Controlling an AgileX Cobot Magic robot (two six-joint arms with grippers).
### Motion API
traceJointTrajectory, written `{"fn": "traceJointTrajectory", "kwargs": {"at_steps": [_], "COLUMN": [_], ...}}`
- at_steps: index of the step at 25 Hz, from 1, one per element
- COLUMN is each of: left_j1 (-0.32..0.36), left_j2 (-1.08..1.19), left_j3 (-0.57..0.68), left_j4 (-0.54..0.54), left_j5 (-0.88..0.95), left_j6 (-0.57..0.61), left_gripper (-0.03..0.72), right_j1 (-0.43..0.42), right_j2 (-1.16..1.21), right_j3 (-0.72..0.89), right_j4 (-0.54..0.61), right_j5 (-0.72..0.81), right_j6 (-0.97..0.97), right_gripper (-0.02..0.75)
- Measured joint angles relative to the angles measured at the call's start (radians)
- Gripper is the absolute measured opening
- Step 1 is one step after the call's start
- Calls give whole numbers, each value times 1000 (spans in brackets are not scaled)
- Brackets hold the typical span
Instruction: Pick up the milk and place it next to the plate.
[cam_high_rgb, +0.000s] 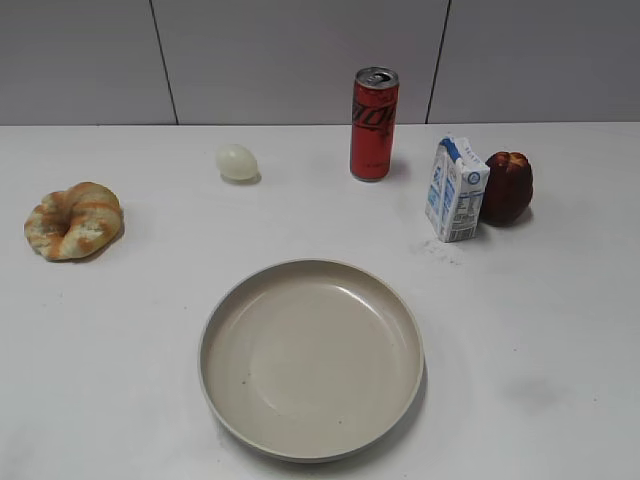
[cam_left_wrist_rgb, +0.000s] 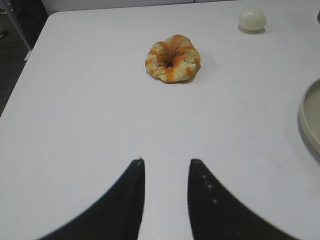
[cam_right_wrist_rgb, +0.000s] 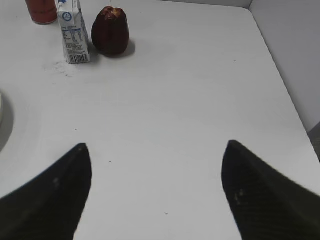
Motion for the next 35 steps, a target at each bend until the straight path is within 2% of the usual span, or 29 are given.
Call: {"fn": "traceJointTrajectory", "kwargs": {"at_steps": [12, 14, 18, 22, 25, 30, 35], "left_j1": [0, 0, 0, 0, 0, 0, 0], "left_j2": [0, 0, 0, 0, 0, 0, 0], "left_j3": [0, 0, 0, 0, 0, 0, 0], "left_j4": [0, 0, 0, 0, 0, 0, 0], "left_j5": [0, 0, 0, 0, 0, 0, 0], "left_j6": [0, 0, 0, 0, 0, 0, 0], "left_gripper": [231, 231, 231, 231, 231, 231, 231], "right_j1": [0, 0, 0, 0, 0, 26, 131], "right_j2": [0, 17, 116, 276, 451, 795, 1115], "right_j3": [-6, -26, -43, -47, -87, -265, -518], "right_j4": [0, 0, 0, 0, 16, 81, 61], "right_j5": [-10, -69, -287, -506, -561, -561, -457], "right_j6": [0, -1, -1, -2, -23, -124, -137], "right_gripper": [595, 595, 595, 595, 595, 595, 594]}}
